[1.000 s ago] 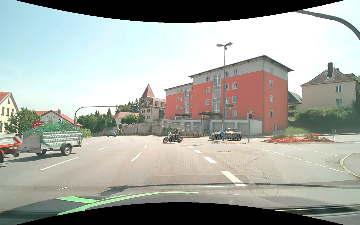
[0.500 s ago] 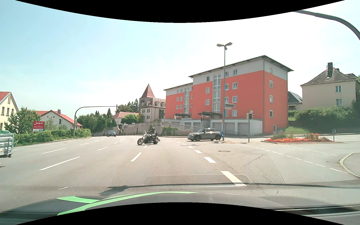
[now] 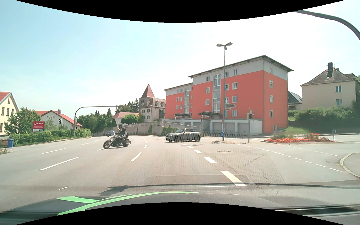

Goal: Follow the waypoints while adhering to traffic rules and regulations

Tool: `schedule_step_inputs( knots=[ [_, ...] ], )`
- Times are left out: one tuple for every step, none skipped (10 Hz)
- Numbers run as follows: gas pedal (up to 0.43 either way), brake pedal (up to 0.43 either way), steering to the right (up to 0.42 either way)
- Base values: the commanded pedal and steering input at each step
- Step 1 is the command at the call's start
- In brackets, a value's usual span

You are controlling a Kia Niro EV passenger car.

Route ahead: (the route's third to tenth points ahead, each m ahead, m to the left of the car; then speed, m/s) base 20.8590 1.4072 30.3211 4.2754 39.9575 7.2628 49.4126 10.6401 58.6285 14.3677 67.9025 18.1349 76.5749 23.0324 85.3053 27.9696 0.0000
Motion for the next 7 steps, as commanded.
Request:
schedule_step_inputs(
  knots=[
    [0.000, 0.262, 0.003],
    [0.000, 0.262, 0.003],
    [0.000, 0.262, 0.003],
    [0.000, 0.262, 0.003],
    [0.000, 0.262, 0.003],
    [0.000, 0.262, 0.003],
    [0.000, 0.262, 0.003]
  ],
)
